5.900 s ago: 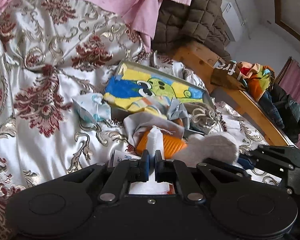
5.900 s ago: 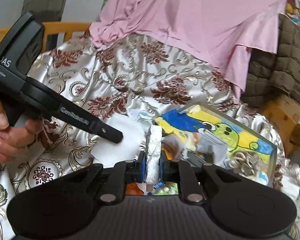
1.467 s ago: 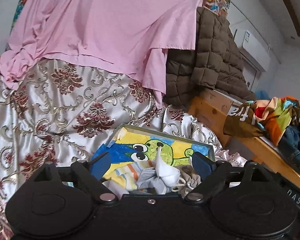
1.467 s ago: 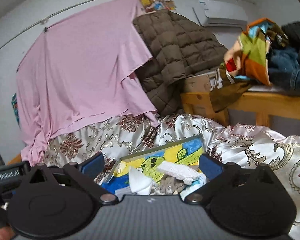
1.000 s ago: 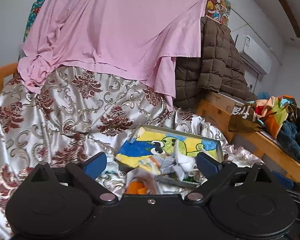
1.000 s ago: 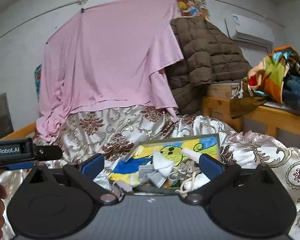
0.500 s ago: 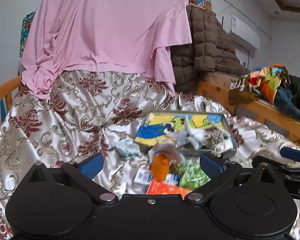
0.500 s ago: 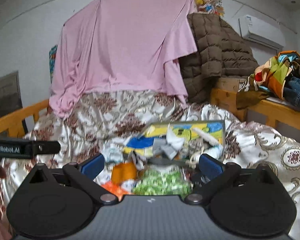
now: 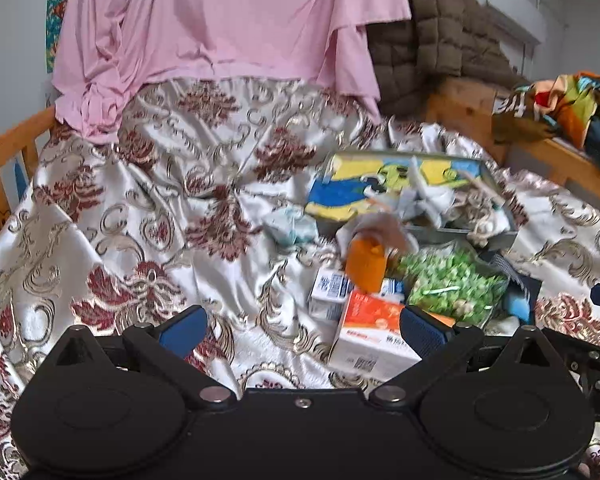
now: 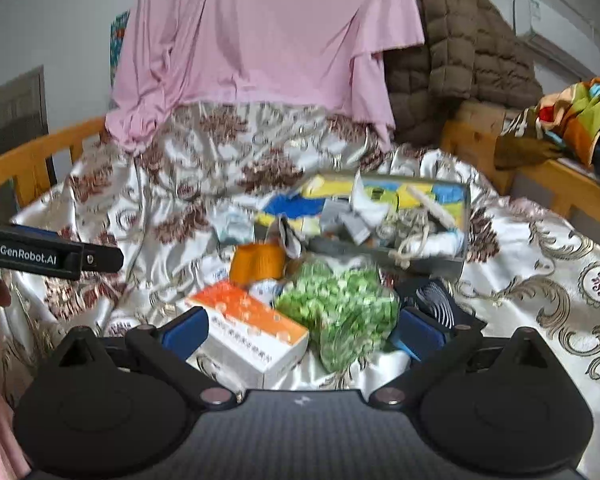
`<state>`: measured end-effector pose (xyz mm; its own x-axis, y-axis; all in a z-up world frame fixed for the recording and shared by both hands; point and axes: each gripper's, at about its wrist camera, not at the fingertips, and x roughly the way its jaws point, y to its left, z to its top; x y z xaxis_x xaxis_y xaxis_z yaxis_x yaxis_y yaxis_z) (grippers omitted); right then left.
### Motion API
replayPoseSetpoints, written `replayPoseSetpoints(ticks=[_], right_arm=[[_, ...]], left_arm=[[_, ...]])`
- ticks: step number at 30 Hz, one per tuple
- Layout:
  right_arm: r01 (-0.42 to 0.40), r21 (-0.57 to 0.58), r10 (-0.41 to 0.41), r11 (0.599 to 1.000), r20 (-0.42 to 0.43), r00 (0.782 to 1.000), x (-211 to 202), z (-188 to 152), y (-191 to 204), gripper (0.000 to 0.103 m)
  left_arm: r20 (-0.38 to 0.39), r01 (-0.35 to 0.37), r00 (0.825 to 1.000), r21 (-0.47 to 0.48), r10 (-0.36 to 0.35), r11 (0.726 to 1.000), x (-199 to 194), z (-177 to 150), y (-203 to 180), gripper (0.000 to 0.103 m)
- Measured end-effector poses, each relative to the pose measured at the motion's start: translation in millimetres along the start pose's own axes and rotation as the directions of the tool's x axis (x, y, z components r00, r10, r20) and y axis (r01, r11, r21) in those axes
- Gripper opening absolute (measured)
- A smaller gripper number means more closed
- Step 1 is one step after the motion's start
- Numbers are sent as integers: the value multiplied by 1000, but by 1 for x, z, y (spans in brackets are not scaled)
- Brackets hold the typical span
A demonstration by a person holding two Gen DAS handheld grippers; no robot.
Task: Organize soft objects
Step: 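Raise both open tools out of the tray and move back toward the pile, then reach the left tool to the orange cup while the right tool reaches the grey cloth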
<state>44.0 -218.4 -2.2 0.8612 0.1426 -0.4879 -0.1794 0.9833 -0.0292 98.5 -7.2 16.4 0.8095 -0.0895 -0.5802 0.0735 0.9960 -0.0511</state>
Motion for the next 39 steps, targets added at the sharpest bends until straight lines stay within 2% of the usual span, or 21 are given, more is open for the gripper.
replayPoseSetpoints(ticks=[4, 9, 22, 32, 39], right_arm=[[1, -4, -1, 1000, -44, 999, 9, -1, 2, 103], [-3, -6, 3, 1000, -64, 998, 18, 1, 1, 103], [12, -32, -11, 999, 15, 1000, 62, 31, -9, 103], [13, -68, -8, 998, 80, 997, 99, 53, -19, 103], [-32, -67, 36, 997, 55, 998, 132, 63, -26, 102]], left_arm=[[-36, 9, 999, -13, -9, 1000, 11, -1, 1, 102], [-39, 29, 999, 7, -29, 1000, 23, 2, -6, 102], [2, 78, 997, 155, -80, 985, 75, 10, -31, 102], [23, 142, 989, 192, -149, 971, 113, 17, -34, 102], [11, 155, 987, 214, -161, 965, 135, 17, -31, 101]])
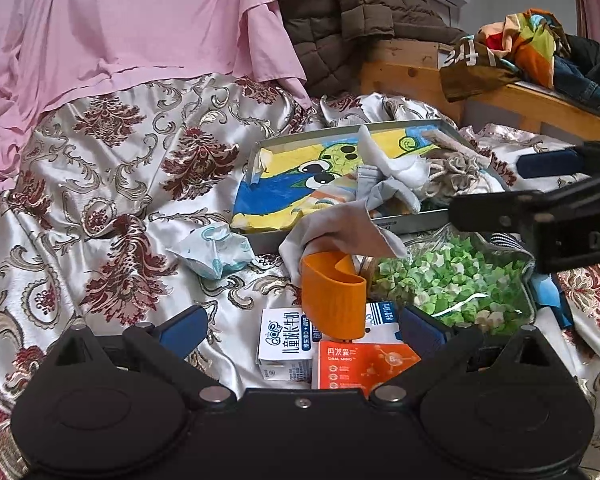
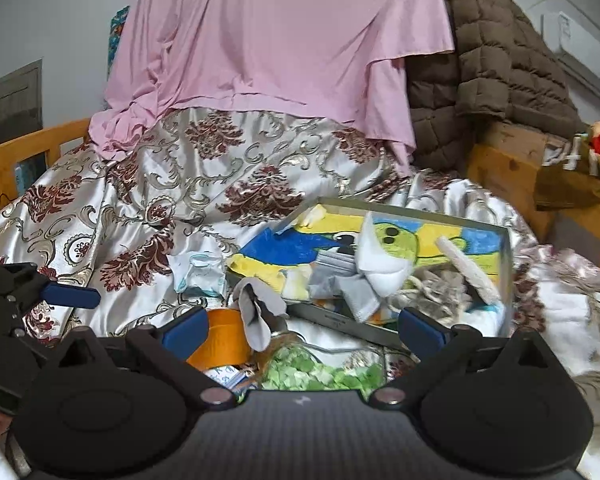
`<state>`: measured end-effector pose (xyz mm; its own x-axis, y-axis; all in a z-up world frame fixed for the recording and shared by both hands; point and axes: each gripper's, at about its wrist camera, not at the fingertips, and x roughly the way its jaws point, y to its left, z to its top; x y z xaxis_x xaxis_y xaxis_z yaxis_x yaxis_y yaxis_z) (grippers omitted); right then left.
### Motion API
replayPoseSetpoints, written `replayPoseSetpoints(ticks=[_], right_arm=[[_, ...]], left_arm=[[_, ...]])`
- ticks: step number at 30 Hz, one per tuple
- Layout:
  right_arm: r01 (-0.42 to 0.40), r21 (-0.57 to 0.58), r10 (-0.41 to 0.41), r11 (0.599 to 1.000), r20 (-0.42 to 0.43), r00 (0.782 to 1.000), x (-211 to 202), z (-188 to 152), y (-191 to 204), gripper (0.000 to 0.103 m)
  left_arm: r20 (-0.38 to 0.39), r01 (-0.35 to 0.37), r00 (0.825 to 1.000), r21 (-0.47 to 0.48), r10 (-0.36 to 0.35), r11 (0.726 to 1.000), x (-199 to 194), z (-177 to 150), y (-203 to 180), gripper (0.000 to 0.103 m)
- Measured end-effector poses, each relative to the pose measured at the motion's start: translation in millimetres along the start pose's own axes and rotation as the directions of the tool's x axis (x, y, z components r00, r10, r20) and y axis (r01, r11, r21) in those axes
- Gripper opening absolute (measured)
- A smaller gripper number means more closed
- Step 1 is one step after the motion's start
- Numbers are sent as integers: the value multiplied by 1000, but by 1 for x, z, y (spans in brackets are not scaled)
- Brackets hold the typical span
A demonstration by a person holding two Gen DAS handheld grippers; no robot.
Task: Organize soft objects
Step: 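Reach the left tool to the orange cup while the right tool reaches the grey cloth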
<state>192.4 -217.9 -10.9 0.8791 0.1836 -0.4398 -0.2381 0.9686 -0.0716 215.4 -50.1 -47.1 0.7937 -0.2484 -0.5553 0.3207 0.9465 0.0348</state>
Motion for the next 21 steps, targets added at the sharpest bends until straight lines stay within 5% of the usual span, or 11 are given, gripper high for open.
replayPoseSetpoints(ticks=[8, 21], right_arm=[[-71, -44, 70, 996, -38, 997, 35, 4, 8, 98], [-91, -30, 88, 995, -91, 992, 78, 7, 9, 89]], left_arm=[[39, 32, 999, 90, -36, 995, 15, -2, -5, 82], [-14, 100, 995, 62, -99, 993, 50, -1, 4, 49]])
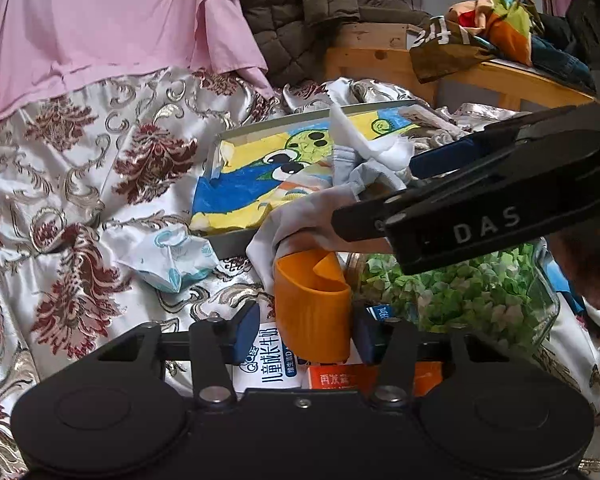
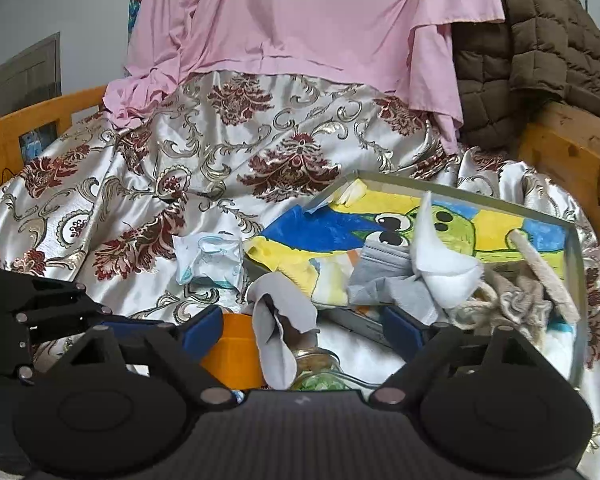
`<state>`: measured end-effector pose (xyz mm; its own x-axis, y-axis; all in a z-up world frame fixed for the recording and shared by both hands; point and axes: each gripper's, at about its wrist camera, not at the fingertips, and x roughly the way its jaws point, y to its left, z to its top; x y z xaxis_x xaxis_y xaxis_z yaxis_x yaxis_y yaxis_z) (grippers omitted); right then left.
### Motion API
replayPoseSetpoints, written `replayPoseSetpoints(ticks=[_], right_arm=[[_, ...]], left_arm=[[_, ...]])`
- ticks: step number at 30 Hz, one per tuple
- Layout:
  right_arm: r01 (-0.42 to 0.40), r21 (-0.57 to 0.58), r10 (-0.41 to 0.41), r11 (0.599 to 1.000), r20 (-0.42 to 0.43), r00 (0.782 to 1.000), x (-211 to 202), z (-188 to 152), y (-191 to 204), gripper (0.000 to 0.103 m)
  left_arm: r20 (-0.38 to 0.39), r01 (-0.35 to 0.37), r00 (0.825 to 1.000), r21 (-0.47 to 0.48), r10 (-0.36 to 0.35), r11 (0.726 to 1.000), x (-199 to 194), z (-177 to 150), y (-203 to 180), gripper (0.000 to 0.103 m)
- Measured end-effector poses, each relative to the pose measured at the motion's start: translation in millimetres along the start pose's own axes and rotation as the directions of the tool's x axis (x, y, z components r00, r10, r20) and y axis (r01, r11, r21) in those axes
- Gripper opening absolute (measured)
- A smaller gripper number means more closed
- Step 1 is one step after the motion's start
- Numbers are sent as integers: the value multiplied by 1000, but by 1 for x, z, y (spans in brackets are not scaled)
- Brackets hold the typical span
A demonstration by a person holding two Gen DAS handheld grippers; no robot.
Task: Organize soft objects
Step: 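Reach the left tool to the orange cup while the right tool reaches the grey cloth, then close the left tool on the orange cup while the right tool closes on the grey cloth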
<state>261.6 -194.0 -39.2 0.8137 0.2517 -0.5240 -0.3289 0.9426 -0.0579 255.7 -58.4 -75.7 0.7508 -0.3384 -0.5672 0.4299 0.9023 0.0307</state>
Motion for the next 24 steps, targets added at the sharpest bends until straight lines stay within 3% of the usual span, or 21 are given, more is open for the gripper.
replayPoseSetpoints(ticks=[12, 15, 18, 24], right_arm=[[-35, 38, 36, 999, -31, 999, 26, 8, 2, 81], [-40, 38, 41, 998, -38, 998, 30, 9, 5, 74], [-42, 29, 43, 999, -56, 998, 35, 11, 8, 63], [-22, 25, 24, 999, -100, 995, 43, 9, 10, 29]], left_arm=[[-8, 2, 1000, -80, -2, 997, 6, -2, 11, 47], [-11, 6, 1000, -97, -7, 995, 7, -2, 14, 39], [-15, 3, 1000, -109, -5, 994, 7, -2, 16, 32], [-25, -10, 1000, -133, 7, 991, 8, -3, 19, 21]])
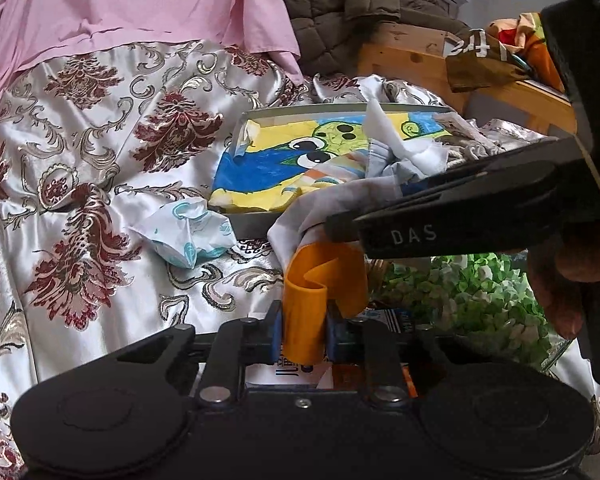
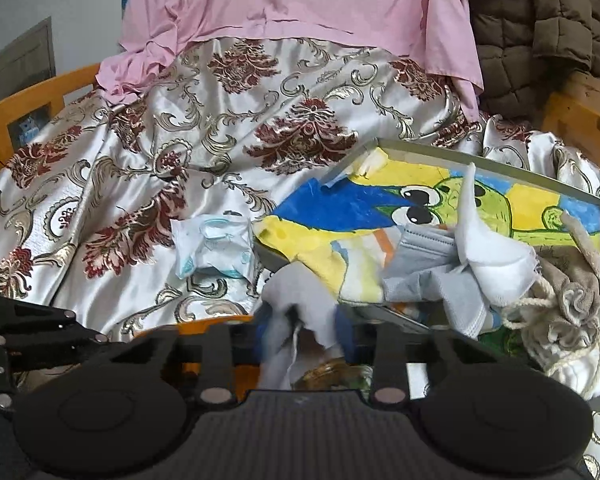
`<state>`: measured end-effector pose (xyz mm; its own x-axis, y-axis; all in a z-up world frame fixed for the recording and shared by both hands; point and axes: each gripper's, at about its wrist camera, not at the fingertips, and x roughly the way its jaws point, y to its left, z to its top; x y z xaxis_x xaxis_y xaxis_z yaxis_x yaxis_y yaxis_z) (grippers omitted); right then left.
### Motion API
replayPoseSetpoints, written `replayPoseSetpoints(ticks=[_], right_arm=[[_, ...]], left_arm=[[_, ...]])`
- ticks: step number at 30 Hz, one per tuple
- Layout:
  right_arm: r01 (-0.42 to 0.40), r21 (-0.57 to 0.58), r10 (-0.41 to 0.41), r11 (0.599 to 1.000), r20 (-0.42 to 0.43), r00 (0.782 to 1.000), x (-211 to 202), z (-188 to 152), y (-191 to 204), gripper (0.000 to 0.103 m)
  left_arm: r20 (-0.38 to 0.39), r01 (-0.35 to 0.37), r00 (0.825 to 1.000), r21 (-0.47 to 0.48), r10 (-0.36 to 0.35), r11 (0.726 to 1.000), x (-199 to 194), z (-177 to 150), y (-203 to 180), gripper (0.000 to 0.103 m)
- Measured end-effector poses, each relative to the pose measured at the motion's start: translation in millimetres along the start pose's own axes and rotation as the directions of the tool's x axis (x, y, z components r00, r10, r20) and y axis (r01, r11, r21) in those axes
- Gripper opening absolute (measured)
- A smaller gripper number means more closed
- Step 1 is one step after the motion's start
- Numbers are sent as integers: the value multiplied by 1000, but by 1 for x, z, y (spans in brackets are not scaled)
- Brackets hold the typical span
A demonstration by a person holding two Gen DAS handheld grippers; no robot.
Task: Organize soft objects
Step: 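Close the left tool on the orange cup while the right tool closes on the grey cloth, then lift the orange cup with the left tool while the right tool carries the grey cloth over the tray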
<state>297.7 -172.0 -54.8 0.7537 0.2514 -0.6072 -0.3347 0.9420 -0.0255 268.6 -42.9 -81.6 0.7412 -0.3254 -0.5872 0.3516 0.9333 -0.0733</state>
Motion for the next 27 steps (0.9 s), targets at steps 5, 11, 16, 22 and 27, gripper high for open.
replayPoseSetpoints(ticks=[5, 11, 16, 22, 27], right_arm=[[7, 8, -7, 1000, 8, 1000, -3, -1, -5, 7], [-8, 17, 6, 1000, 85, 996, -25, 8, -12, 4], [-7, 42, -1, 999, 183, 983, -44, 21, -23, 5], [27, 166, -72, 986, 266, 961, -54, 36, -62, 5], [68, 274, -150, 959, 290, 945, -56, 37, -104, 5]], left_arm=[[8, -35, 999, -10, 35, 999, -4, 2, 0, 18], [82, -98, 992, -32, 101, 995, -25, 12, 3, 18], [158, -123, 979, -57, 131, 991, -40, 26, 3, 18], [225, -140, 963, -56, 149, 989, -33, 56, -4, 18], [253, -109, 959, -97, 130, 989, 1, 94, -12, 18]])
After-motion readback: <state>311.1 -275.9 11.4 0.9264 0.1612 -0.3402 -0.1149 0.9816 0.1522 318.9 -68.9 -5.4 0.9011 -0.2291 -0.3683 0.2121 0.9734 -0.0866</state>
